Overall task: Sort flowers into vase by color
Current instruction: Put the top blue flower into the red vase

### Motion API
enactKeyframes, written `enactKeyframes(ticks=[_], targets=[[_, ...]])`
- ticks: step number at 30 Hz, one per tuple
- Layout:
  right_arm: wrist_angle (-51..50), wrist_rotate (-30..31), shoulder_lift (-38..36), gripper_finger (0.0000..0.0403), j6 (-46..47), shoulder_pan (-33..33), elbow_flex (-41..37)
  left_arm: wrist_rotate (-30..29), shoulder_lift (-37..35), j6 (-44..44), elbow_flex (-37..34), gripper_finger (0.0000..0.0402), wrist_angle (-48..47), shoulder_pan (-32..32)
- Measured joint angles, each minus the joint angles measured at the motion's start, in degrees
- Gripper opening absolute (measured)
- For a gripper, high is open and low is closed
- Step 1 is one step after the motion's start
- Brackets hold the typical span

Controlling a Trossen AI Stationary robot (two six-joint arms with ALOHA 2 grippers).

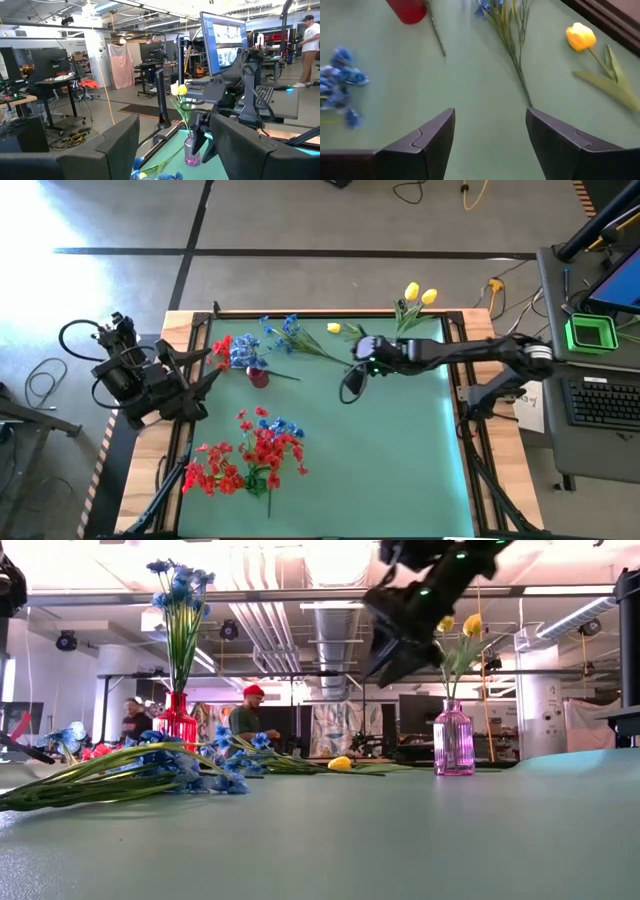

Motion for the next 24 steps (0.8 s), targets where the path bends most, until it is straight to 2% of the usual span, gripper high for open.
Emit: enactKeyframes(ticks=[7,13,19,24], targets=[[-3.7,-0.3,10.4,0.0235,-6.0,-2.5,11.0,0.0,0.0,0.1,0.0,0.0230,0.0,0.0],[-3.6,-4.7,16.7,0.0238,-9.8,-5.8,16.1,0.0,0.0,0.1,0.0,0.0230,0.0,0.0],[-3.3,-4.6,21.6,0.0281,-13.4,-7.8,19.3,0.0,0.0,0.1,0.0,0.0230,0.0,0.0],[-0.6,-5.1,26.4,0.0314,-21.0,-8.6,21.2,0.0,-0.1,0.2,0.0,0.0230,-0.1,0.0]])
